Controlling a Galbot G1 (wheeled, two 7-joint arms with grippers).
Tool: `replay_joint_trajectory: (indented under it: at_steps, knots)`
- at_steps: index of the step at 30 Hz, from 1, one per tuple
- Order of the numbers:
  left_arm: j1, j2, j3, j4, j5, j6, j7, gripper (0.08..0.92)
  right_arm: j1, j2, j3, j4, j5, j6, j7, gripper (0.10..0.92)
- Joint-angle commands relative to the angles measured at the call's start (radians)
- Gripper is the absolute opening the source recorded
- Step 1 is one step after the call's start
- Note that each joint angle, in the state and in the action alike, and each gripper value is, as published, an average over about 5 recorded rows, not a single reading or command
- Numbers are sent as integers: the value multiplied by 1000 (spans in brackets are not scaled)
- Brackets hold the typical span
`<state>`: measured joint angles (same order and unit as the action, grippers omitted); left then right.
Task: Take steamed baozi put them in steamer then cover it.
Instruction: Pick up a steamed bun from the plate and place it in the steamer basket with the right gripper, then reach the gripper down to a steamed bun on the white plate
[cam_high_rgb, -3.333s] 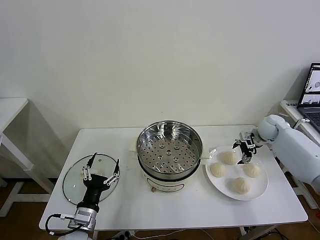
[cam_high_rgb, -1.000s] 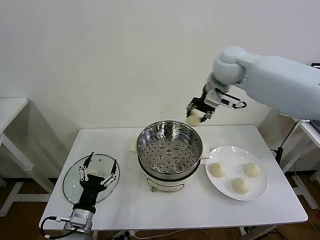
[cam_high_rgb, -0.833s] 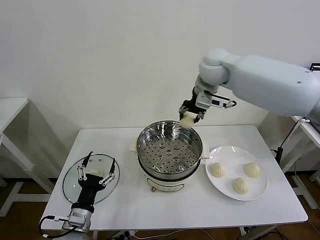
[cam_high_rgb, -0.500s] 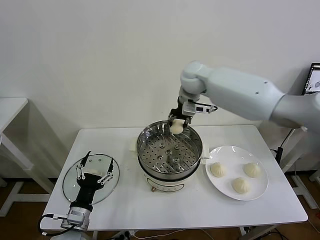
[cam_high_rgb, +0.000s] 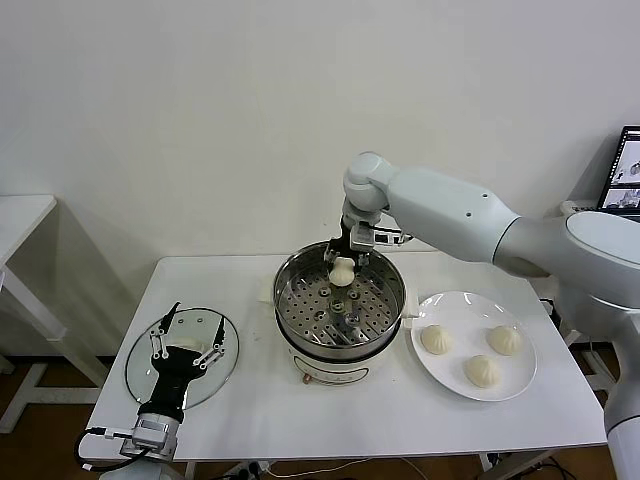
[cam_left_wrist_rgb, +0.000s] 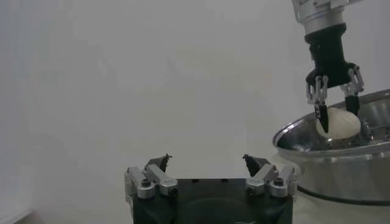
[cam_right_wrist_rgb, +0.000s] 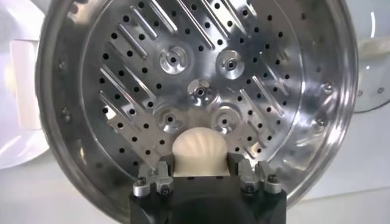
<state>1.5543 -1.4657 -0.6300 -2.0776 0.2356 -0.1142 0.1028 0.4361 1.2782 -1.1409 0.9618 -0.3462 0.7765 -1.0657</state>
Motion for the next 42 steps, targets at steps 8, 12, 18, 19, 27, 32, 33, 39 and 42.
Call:
replay_joint_trajectory:
  at_steps: [8,12,18,19,27,32,33,39,42]
  knots:
    - [6,-3,-3,0,4,-6,0,823,-14,-20,39,13,19,-11,-6,817]
    - [13,-4,-4,-7,5,-7,-1,823,67,-104,24,94,141,-61,-35,822]
    - [21,-8,1,-19,9,-8,-3,823,274,-297,-75,231,435,-261,-143,823]
    - [21,-9,3,-21,11,-8,-4,823,302,-337,-103,258,490,-310,-159,823]
    - [33,-13,25,-31,28,-13,-8,823,337,-648,-215,444,689,-772,-185,823]
    - [39,-14,35,-30,35,-19,-10,823,176,-796,-135,511,626,-1003,-205,823]
    - [39,-15,37,-30,36,-20,-10,823,126,-813,-102,518,611,-1031,-209,823]
    - [38,-19,47,-31,42,-19,-12,823,-192,-820,145,478,511,-1053,-156,823]
    - [36,-19,46,-27,44,-19,-11,823,-310,-782,227,418,457,-1052,-117,823]
